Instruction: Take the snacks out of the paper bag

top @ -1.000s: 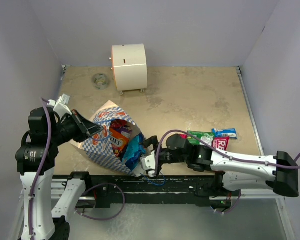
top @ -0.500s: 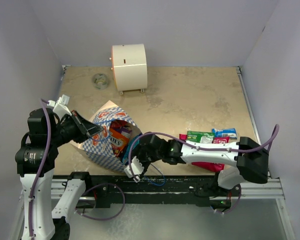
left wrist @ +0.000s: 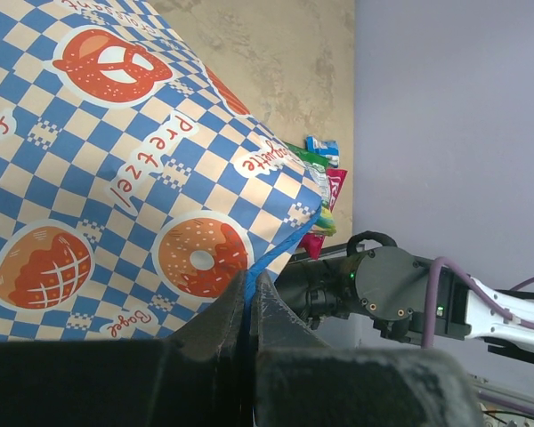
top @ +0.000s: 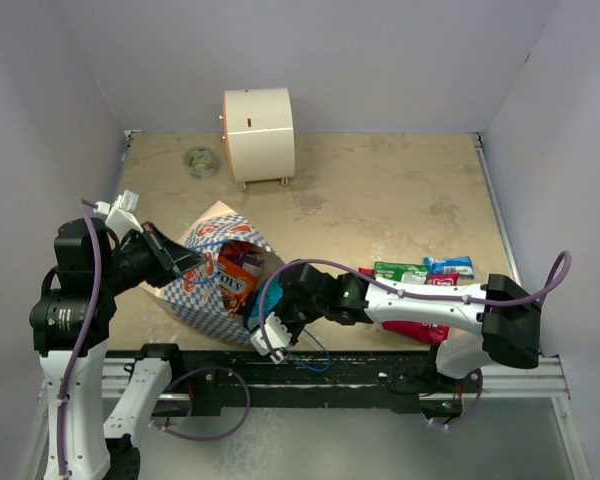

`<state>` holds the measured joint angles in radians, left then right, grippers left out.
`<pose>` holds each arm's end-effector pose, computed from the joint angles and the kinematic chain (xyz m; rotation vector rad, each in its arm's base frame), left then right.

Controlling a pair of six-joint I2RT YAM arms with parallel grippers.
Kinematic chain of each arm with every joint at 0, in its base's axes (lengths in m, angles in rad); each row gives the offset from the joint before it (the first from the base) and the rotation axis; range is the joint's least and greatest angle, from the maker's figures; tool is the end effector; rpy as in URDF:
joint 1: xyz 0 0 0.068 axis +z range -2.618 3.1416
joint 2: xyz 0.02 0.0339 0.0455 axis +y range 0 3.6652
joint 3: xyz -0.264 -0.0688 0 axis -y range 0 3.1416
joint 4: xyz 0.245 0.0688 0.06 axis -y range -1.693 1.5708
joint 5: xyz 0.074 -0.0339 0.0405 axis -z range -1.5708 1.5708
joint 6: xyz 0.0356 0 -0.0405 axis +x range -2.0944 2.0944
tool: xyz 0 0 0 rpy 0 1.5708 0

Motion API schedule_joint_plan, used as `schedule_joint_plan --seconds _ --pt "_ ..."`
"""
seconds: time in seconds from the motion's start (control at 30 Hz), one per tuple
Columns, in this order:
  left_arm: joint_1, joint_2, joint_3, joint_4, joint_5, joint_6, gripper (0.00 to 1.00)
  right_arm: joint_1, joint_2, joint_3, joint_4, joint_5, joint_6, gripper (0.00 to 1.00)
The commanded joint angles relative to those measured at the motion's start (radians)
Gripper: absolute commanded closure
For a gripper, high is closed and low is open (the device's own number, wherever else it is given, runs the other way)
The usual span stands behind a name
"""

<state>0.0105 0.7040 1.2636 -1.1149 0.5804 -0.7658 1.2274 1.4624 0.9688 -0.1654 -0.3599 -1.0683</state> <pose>0.0829 -0.0187 0.4106 -0.4894 2.1534 -1.0517 0.0961 0.3060 0.2470 -2.1011 0.7290 0.4880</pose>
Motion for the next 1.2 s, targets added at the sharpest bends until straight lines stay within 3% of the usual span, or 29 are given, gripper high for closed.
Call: schedule_joint_plan --seconds 0.0,0.13,0.23,0.4,0.6,0.77,0.9,1.0,1.1,1.17 --pt "-0.004 -0.005 0.002 0.038 0.005 0.006 1.00 -0.002 -0.061 0.102 -0.076 -0.053 0.005 0.90" --pt "-0.003 -0.002 0.005 0.039 0.004 0.008 1.00 -0.002 -0.112 0.122 -0.082 -0.052 0.082 1.00" --pt "-0.003 -0.003 0.006 0.038 -0.001 0.009 1.00 -0.001 -0.148 0.150 -0.100 -0.041 0.162 1.00" --pt "-0.004 -0.001 0.007 0.043 -0.008 0.007 1.00 -0.001 -0.215 0.195 -0.088 0.111 0.387 1.00" --pt "-0.004 0.001 0.008 0.049 -0.017 0.003 1.00 -0.002 -0.382 0.217 -0.121 0.222 0.573 1.00" --pt "-0.003 0.007 0.009 0.052 -0.025 0.006 1.00 -0.002 -0.564 0.171 -0.024 0.512 0.756 1.00" --pt "-0.004 0.014 0.010 0.052 -0.031 0.010 1.00 -0.001 -0.629 0.166 0.037 0.943 0.949 1.00" --pt "-0.003 0.017 0.010 0.053 -0.034 0.011 1.00 -0.008 -0.623 0.188 0.040 1.190 0.981 1.00" --pt "-0.003 0.017 0.004 0.057 -0.033 0.011 1.00 -0.078 -0.613 0.177 0.072 1.306 0.974 1.00" --pt "-0.004 0.020 0.000 0.063 -0.026 0.013 1.00 -0.203 -0.599 0.166 0.067 1.292 1.010 1.00"
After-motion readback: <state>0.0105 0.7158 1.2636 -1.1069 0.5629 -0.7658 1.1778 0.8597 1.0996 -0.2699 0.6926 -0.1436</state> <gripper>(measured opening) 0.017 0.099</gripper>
